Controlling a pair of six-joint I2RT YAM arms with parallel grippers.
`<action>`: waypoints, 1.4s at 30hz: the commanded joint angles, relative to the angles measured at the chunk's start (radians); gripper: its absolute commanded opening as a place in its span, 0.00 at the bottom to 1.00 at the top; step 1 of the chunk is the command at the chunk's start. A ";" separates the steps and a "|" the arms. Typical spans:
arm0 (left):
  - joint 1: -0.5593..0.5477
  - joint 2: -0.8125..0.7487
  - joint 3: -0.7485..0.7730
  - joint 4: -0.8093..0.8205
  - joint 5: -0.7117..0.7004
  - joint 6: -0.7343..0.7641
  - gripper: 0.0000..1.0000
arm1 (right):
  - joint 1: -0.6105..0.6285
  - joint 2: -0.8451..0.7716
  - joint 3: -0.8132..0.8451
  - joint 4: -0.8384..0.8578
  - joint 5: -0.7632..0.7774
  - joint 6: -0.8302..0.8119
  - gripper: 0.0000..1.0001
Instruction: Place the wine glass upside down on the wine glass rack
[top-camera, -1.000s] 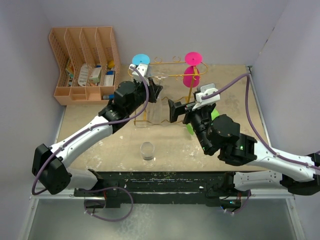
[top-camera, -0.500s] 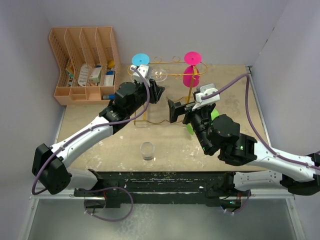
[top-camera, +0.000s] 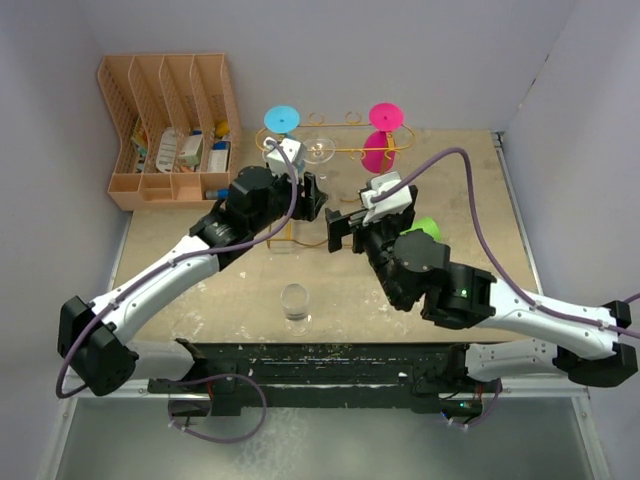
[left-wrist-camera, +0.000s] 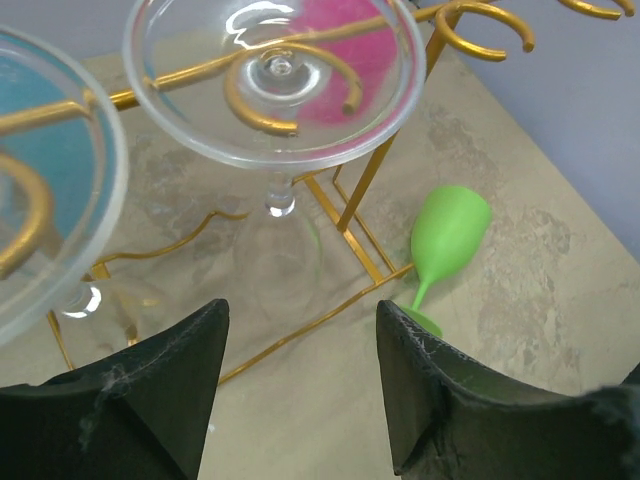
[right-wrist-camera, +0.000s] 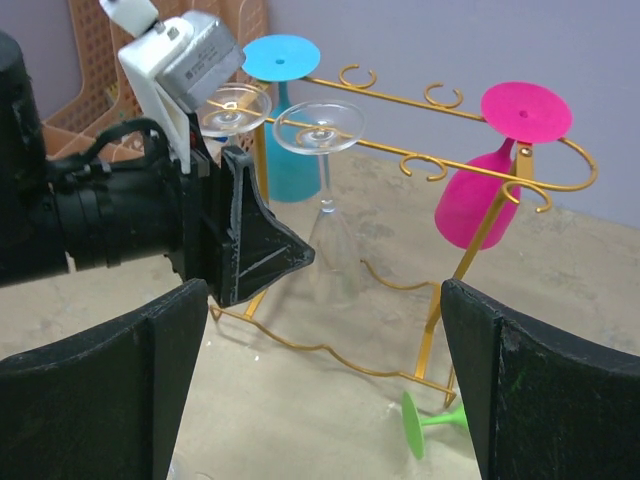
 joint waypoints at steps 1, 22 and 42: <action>-0.007 -0.100 0.056 -0.104 0.024 0.026 0.64 | 0.000 -0.015 -0.004 0.029 -0.025 0.031 1.00; -0.008 -0.340 0.272 -0.901 0.530 0.447 0.85 | -0.001 -0.120 -0.015 -0.156 -0.189 0.200 1.00; -0.007 -0.121 0.145 -1.025 0.374 0.626 0.79 | 0.000 -0.246 -0.136 -0.151 -0.077 0.315 0.97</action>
